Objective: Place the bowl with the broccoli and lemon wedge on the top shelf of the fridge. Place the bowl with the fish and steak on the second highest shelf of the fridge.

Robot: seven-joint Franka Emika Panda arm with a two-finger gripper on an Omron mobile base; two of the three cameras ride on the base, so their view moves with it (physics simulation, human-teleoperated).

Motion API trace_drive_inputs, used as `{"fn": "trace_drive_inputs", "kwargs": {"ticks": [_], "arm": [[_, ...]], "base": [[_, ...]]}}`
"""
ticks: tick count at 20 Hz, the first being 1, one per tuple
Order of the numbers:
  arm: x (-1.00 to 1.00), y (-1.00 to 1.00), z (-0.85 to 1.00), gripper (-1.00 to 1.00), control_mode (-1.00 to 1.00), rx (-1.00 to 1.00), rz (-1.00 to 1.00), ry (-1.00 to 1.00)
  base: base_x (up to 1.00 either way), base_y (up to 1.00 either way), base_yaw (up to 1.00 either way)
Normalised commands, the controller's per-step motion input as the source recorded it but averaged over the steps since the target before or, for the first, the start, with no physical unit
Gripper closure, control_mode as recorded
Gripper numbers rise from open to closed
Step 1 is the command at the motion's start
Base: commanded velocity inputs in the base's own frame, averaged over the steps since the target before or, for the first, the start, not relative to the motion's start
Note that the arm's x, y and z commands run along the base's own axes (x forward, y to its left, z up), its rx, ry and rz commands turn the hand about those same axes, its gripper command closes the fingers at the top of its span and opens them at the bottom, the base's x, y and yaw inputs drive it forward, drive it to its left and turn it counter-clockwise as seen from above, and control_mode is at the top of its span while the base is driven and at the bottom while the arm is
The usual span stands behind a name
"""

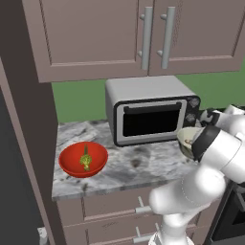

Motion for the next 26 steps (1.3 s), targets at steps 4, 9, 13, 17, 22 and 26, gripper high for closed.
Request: {"fn": "trace_drive_inputs", "kwargs": {"ticks": [4, 9, 13, 17, 22, 26], "arm": [[0.07, 0.00, -0.34, 1.00, -1.00, 0.00, 0.00, 0.00], [0.00, 0.00, 0.00, 1.00, -1.00, 0.00, 0.00, 0.00], [-0.02, 0.00, 0.00, 1.00, -1.00, 0.00, 0.00, 0.00], [-0.40, 0.00, 0.06, 1.00, -1.00, 0.00, 0.00, -0.05], [-0.98, 0.13, 0.63, 1.00, -1.00, 0.00, 0.00, -0.25], [-0.99, 0.31, 0.92, 1.00, -1.00, 0.00, 0.00, -0.28]], "base": [[0.00, 0.00, 0.00], [0.00, 0.00, 0.00], [0.00, 0.00, 0.00], [0.00, 0.00, 0.00], [0.00, 0.00, 0.00], [0.00, 0.00, 0.00]]}}
